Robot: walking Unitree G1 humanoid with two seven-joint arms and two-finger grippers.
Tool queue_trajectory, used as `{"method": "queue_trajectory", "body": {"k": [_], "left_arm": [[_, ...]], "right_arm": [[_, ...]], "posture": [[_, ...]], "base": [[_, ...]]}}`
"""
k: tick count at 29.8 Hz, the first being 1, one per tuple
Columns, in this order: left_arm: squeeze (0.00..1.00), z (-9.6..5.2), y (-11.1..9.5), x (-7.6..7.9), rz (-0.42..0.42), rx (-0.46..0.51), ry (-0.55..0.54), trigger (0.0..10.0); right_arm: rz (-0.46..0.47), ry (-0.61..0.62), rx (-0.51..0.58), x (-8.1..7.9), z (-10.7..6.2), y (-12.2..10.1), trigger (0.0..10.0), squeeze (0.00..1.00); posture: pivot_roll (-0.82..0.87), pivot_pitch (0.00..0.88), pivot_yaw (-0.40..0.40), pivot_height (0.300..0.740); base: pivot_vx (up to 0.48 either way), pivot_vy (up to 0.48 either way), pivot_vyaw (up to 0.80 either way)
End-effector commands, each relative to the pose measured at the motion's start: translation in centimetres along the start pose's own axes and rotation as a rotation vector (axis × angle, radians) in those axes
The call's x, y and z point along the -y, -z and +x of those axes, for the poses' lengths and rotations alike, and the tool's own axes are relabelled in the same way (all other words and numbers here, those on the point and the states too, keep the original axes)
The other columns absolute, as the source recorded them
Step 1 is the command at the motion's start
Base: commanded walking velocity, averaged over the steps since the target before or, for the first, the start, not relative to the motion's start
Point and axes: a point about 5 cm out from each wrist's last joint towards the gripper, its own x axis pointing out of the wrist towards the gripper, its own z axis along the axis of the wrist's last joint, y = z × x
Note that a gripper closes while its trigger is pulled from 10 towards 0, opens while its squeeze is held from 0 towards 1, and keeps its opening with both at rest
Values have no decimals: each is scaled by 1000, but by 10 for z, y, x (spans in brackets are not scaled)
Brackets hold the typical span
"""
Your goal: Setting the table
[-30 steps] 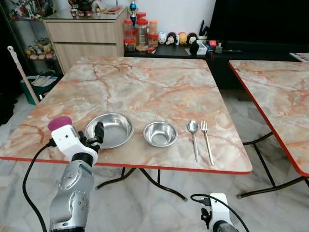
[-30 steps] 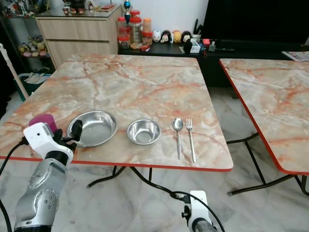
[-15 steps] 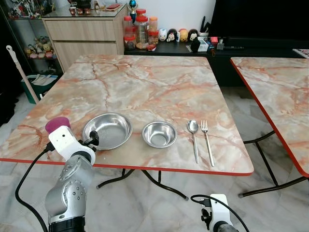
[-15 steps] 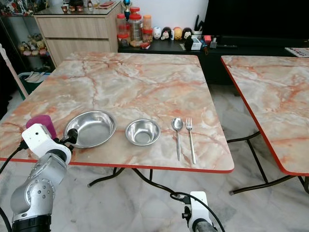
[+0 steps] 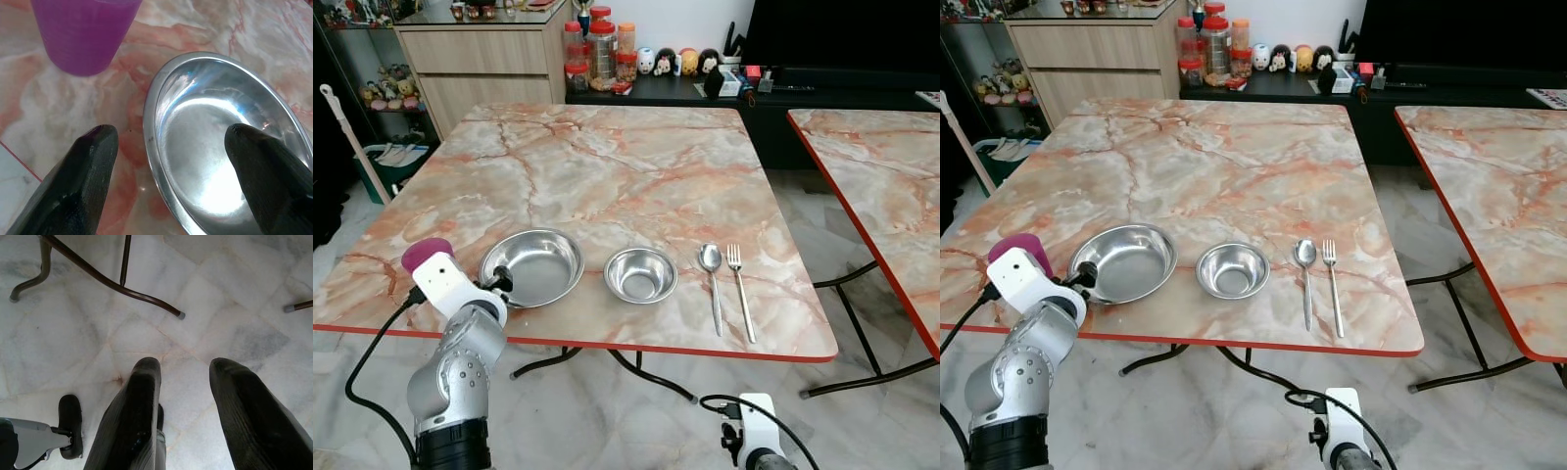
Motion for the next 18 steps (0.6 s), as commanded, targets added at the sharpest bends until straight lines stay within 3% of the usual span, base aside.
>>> {"method": "queue_trajectory", "body": {"k": [1,18], "left_arm": [[0,3,2,0,8,-19,-23,10000],[0,18,12,4,-13,-26,-69,10000]], "right_arm": [[4,1,8,0,1,-3,10000,0],[10,6,8,3,1,-4,10000,0]], "posture": [[-2,0,2,732],[-15,0,-4,732]], "base": [[0,0,0],[0,0,0]]}}
